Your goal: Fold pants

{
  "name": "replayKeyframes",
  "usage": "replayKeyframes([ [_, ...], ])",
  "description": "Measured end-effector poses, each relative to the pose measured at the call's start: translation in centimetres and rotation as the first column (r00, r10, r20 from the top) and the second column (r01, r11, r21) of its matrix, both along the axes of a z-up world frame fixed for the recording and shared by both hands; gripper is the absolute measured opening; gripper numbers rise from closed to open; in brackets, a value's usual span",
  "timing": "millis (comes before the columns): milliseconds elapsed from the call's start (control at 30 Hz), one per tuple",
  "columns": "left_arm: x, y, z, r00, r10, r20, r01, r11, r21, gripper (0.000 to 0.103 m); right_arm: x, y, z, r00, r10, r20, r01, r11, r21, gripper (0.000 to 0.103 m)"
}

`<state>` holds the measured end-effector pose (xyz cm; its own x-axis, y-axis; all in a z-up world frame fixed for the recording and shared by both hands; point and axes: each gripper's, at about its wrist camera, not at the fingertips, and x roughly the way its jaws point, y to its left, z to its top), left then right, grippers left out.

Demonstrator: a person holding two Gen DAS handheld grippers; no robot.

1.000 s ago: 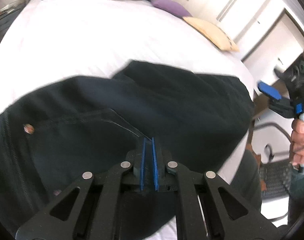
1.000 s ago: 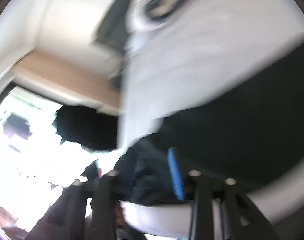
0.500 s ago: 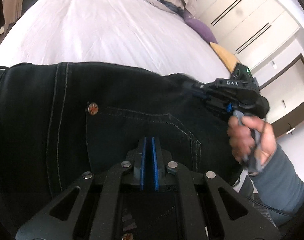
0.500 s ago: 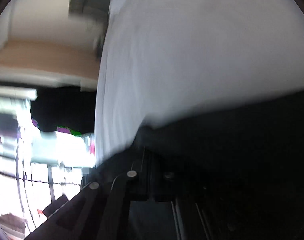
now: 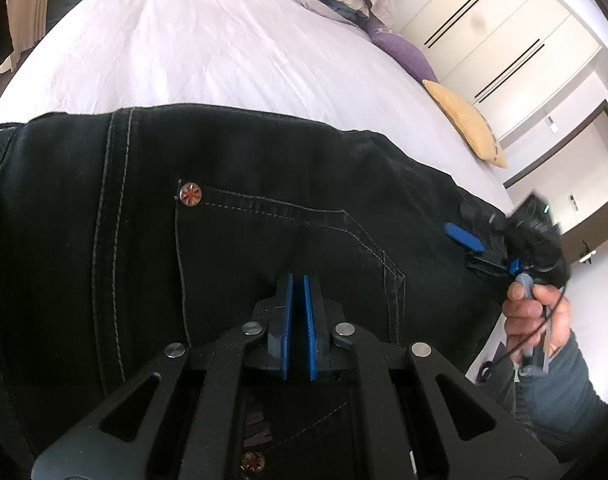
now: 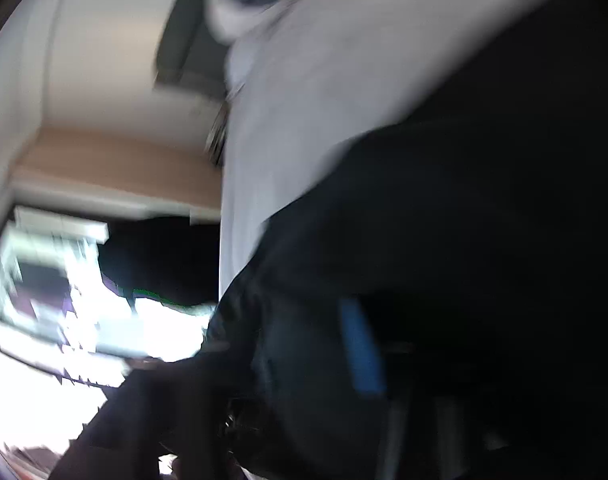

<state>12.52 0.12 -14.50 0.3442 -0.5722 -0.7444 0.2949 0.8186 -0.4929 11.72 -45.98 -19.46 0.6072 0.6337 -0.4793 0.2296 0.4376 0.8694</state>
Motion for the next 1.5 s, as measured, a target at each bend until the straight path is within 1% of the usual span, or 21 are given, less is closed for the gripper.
replayKeyframes([
  [33, 0.0, -0.1, 0.0, 1.0, 0.001, -0.002, -0.001, 1.0, 0.0, 0.006, -1.6, -3.2, -0.4, 0.997, -0.078, -0.012, 0.078, 0.997, -0.001, 0.011],
  [100, 0.3, -0.7, -0.1, 1.0, -0.001, -0.002, 0.001, 1.0, 0.01, 0.006, -4.4, -7.2, 0.0, 0.983, -0.183, 0.026, 0.184, 0.983, -0.009, 0.01],
  [200, 0.5, -1.4, 0.0, 1.0, -0.005, 0.0, 0.005, 1.0, 0.03, 0.006, -8.9, -14.6, 0.3, 0.922, -0.384, 0.047, 0.386, 0.923, -0.016, 0.007],
  [300, 0.4, -1.9, -0.1, 1.0, -0.006, 0.001, 0.006, 0.999, 0.042, 0.006, -14.1, -20.6, 0.3, 0.821, -0.567, 0.065, 0.57, 0.821, -0.042, 0.006],
  [400, 0.4, -2.2, 0.2, 1.0, -0.009, 0.001, 0.009, 0.998, 0.059, 0.006, -19.4, -25.3, 0.3, 0.695, -0.716, 0.065, 0.719, 0.691, -0.069, 0.006],
  [433, 0.4, -2.4, 0.5, 1.0, -0.012, 0.004, 0.011, 0.997, 0.072, 0.006, -21.2, -27.1, 1.0, 0.657, -0.75, 0.075, 0.754, 0.653, -0.071, 0.022],
  [467, 0.4, -2.7, 0.6, 1.0, -0.014, 0.008, 0.013, 0.996, 0.086, 0.006, -22.4, -28.1, 2.3, 0.63, -0.772, 0.084, 0.776, 0.619, -0.124, 0.043],
  [500, 0.3, -3.1, 0.9, 1.0, -0.012, 0.015, 0.01, 0.995, 0.104, 0.006, -23.4, -28.1, 3.9, 0.603, -0.791, 0.108, 0.794, 0.58, -0.183, 0.076],
  [533, 0.2, -3.5, 1.2, 1.0, -0.008, 0.02, 0.006, 0.993, 0.118, 0.006, -23.9, -27.8, 4.9, 0.582, -0.801, 0.14, 0.81, 0.555, -0.189, 0.089],
  [567, 0.1, -3.9, 1.5, 1.0, -0.005, 0.026, 0.002, 0.991, 0.133, 0.006, -24.7, -27.5, 5.8, 0.568, -0.803, 0.181, 0.822, 0.544, -0.166, 0.092],
  [633, 0.0, -5.0, 2.6, 0.999, -0.011, 0.036, 0.006, 0.991, 0.137, 0.006, -25.7, -27.2, 6.2, 0.585, -0.785, 0.206, 0.811, 0.572, -0.121, 0.095],
  [700, -0.5, -6.8, 4.3, 0.996, -0.05, 0.071, 0.042, 0.992, 0.117, 0.006, -25.5, -26.2, 5.5, 0.608, -0.772, 0.185, 0.793, 0.602, -0.093, 0.096],
  [767, -0.9, -8.9, 5.8, 0.99, -0.099, 0.104, 0.087, 0.99, 0.111, 0.006, -25.6, -26.0, 4.2, 0.628, -0.762, 0.154, 0.775, 0.63, -0.045, 0.092],
  [833, -1.0, -10.9, 6.8, 0.983, -0.14, 0.12, 0.129, 0.987, 0.096, 0.006, -24.8, -24.8, 2.9, 0.64, -0.761, 0.111, 0.766, 0.642, -0.016, 0.09],
  [967, -1.7, -14.8, 7.0, 0.973, -0.203, 0.108, 0.197, 0.978, 0.065, 0.006, -24.1, -24.1, 0.6, 0.637, -0.769, 0.053, 0.767, 0.64, 0.053, 0.083],
  [1067, -2.3, -17.3, 6.7, 0.963, -0.252, 0.101, 0.247, 0.967, 0.061, 0.006, -24.1, -24.5, -0.1, 0.627, -0.777, 0.057, 0.772, 0.63, 0.09, 0.083],
  [1167, -3.0, -20.4, 6.1, 0.949, -0.298, 0.099, 0.294, 0.954, 0.048, 0.006, -24.9, -24.8, -0.5, 0.624, -0.779, 0.053, 0.769, 0.625, 0.129, 0.072],
  [1233, -2.9, -21.5, 5.4, 0.946, -0.312, 0.087, 0.309, 0.95, 0.047, 0.006, -25.1, -24.8, -0.6, 0.634, -0.771, 0.063, 0.754, 0.634, 0.17, 0.055],
  [1367, -2.1, -23.2, 4.6, 0.946, -0.317, 0.073, 0.314, 0.948, 0.048, 0.006, -24.0, -24.6, 0.1, 0.674, -0.734, 0.077, 0.72, 0.677, 0.15, 0.052],
  [1467, -1.4, -24.2, 4.3, 0.949, -0.311, 0.06, 0.308, 0.95, 0.049, 0.006, -23.4, -25.0, -0.9, 0.663, -0.746, 0.061, 0.724, 0.66, 0.2, 0.051],
  [1500, -1.4, -24.1, 4.3, 0.948, -0.312, 0.058, 0.31, 0.95, 0.048, 0.006, -23.3, -25.2, -1.2, 0.656, -0.752, 0.06, 0.728, 0.652, 0.214, 0.047],
])
